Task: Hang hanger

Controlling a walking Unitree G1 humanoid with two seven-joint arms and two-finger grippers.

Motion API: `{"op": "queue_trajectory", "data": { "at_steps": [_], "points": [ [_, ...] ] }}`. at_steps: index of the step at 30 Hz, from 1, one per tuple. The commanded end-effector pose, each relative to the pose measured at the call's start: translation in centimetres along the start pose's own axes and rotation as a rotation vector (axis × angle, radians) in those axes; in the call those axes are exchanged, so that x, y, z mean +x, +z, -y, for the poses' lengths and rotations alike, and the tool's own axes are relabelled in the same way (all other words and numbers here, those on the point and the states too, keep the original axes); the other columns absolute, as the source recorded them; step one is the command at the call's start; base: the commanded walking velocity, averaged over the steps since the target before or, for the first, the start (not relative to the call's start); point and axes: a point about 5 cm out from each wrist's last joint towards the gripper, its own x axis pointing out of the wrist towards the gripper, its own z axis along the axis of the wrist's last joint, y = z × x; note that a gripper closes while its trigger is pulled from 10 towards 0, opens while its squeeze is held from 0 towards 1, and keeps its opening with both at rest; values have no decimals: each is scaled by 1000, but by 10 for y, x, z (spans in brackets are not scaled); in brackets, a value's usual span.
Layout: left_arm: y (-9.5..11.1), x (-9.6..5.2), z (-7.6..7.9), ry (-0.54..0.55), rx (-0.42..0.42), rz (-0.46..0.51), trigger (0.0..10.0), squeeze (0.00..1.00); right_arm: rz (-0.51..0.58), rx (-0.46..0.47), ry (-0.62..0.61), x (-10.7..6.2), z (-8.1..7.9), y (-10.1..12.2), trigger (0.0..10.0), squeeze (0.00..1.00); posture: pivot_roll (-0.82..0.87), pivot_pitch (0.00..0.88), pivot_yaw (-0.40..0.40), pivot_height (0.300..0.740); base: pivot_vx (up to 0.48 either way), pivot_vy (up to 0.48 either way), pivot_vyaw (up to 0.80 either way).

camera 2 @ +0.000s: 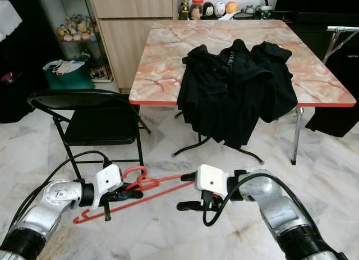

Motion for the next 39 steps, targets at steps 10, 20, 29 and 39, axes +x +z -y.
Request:
{"op": "queue_trajectory", "data": {
  "at_steps": [10,20,29,39],
  "points": [
    [6,-5,12,-100,-57,-34,10000,0,70,-18,34,4,-2,15,10000,0,12,0,-1,740,0,0,0],
    [33,-2,14,-149,-43,50,10000,0,77,19,44,9,-4,11,10000,0,16,0,2,740,0,0,0],
    [46,1,19,-186,-27,66,10000,0,113,31,57,17,-8,15,10000,0,16,0,4,740,0,0,0],
    [49,3,23,-198,-35,71,10000,0,186,67,69,17,-8,20,0,0,15,0,5,740,0,0,0]
  ]
}}
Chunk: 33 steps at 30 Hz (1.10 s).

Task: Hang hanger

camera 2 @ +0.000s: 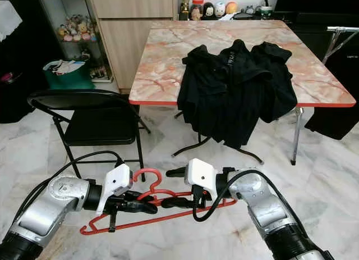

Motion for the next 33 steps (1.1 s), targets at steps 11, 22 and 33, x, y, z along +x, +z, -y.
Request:
{"op": "queue_trajectory", "data": {
  "at_steps": [11,22,33],
  "points": [
    [11,4,4,-36,37,19,10000,0,-8,35,100,-1,-10,-3,0,0,10,0,6,740,0,0,0],
    [13,5,4,-30,39,24,10000,0,-61,38,132,-7,-11,-8,0,0,13,0,1,740,0,0,0],
    [13,3,1,-9,76,17,10000,0,-59,38,143,-5,-10,-6,0,0,17,0,-2,740,0,0,0]
  ]
}}
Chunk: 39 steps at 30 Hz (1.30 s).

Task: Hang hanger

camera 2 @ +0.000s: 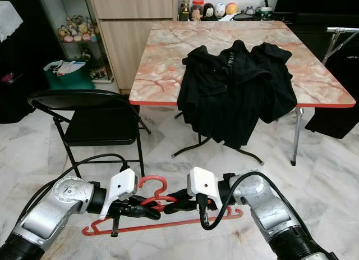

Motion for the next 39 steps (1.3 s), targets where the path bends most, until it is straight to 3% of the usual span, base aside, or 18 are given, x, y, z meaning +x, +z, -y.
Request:
{"op": "queue_trajectory", "data": {
  "at_steps": [1,2,3,4,16,23,27,31,32,33,34,39],
  "points": [
    [12,-4,-5,17,54,32,10000,0,-17,-4,8,0,0,0,0,0,17,0,-2,740,0,0,0],
    [12,-4,-5,17,54,32,10000,0,-17,-4,8,0,0,0,0,0,17,0,-2,740,0,0,0],
    [12,-4,-7,32,57,37,10000,949,-19,-3,5,0,0,0,0,0,14,0,0,740,0,0,0],
    [12,-4,-7,31,53,41,10000,1000,-18,-1,1,0,1,0,0,0,14,0,0,740,0,0,0],
    [7,-9,-8,17,61,22,10000,1000,-23,-5,-7,2,3,1,0,0,14,0,0,740,0,0,0],
    [-5,-22,-15,52,70,-40,10000,1000,-61,5,-6,2,2,-7,0,0,22,0,-6,740,0,0,0],
    [-20,-33,-16,67,122,-155,10000,1000,-59,26,-70,-2,7,-11,0,0,26,0,-3,740,0,0,0],
    [-20,-40,-20,107,98,-124,10000,1000,-77,42,-88,-8,7,-15,0,0,24,0,-1,740,0,0,0],
    [-20,-44,-22,118,79,-107,10000,82,-87,48,-87,-10,6,-17,0,0,26,0,-1,740,0,0,0],
    [-20,-45,-22,118,73,-103,10000,82,-88,49,-88,-10,6,-18,0,0,25,0,-2,740,0,0,0],
    [-21,-47,-23,129,68,-97,10000,0,-96,52,-94,-11,6,-19,0,0,25,0,-2,740,0,0,0],
    [-36,-53,-27,175,61,-137,10000,0,-174,84,-228,-12,16,-35,0,0,24,0,0,740,0,0,0]
  ]
}}
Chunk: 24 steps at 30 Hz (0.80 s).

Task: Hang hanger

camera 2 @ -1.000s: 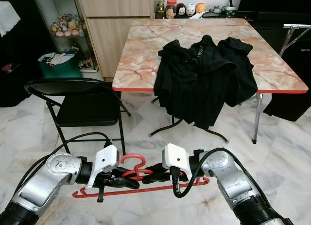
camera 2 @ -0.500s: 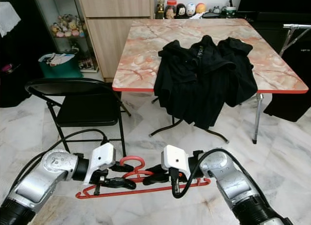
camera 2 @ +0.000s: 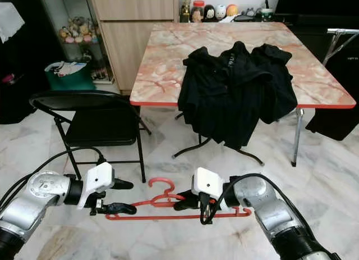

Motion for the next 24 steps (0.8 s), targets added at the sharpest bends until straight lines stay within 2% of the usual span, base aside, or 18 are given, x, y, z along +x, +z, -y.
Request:
{"op": "queue_trajectory", "data": {
  "at_steps": [1,3,4,5,6,7,8,10,11,13,14,15,17,20,21,22,24],
  "points": [
    [-7,-7,-8,69,7,-18,10000,0,-71,32,-138,1,13,-9,0,0,24,0,0,740,0,0,0],
    [-12,-7,-10,104,-21,-12,10000,0,-112,86,-220,4,18,-17,0,0,24,0,0,740,0,0,0],
    [-18,-5,-9,120,-34,-20,10000,0,-144,126,-285,6,22,-24,1333,0,24,0,0,740,0,0,0],
    [-20,-5,-9,127,-33,-26,10000,0,-155,130,-305,7,23,-26,7608,0,24,0,0,740,0,0,0],
    [-25,-4,-9,144,-39,-40,10000,0,-174,143,-339,8,24,-29,7608,0,24,0,1,740,0,0,0],
    [-34,-3,-11,212,-52,-60,10000,0,-212,165,-431,12,27,-36,10000,0,24,0,1,740,0,0,0],
    [-39,-2,-12,252,-57,-66,10000,0,-231,174,-481,14,29,-40,10000,0,20,0,2,740,0,0,0],
    [-55,0,-17,378,-145,-111,10000,0,-205,265,-619,20,32,-45,10000,0,20,0,2,740,0,0,0],
    [-70,2,-17,470,-221,-145,10000,0,-142,393,-719,27,31,-48,10000,0,20,0,2,740,0,0,0],
    [-85,6,-12,555,-299,-187,10000,0,-74,501,-833,34,28,-52,10000,0,20,0,2,740,0,0,0],
    [-94,10,-8,631,-328,-224,10000,0,-10,663,-927,39,23,-59,10000,0,14,0,6,740,0,0,0],
    [-98,11,-6,664,-331,-240,10000,0,19,756,-958,41,20,-63,10000,0,14,0,6,740,0,0,0],
    [-111,16,4,726,-417,-298,10000,0,35,955,-964,50,3,-77,10000,0,25,0,4,740,0,0,0],
    [-137,27,34,787,-571,-387,10000,0,-141,980,-988,58,-29,-104,10000,0,19,0,4,740,0,0,0],
    [-137,27,34,787,-571,-387,10000,0,-141,980,-988,58,-29,-104,10000,0,19,0,4,740,0,0,0],
    [-150,30,52,857,-726,-393,10000,0,-231,994,-1000,58,-47,-119,10000,0,5,0,10,740,0,0,0],
    [-156,30,61,902,-798,-405,10000,0,-271,1006,-1016,56,-56,-127,10000,0,2,0,11,740,0,0,0]
  ]
}}
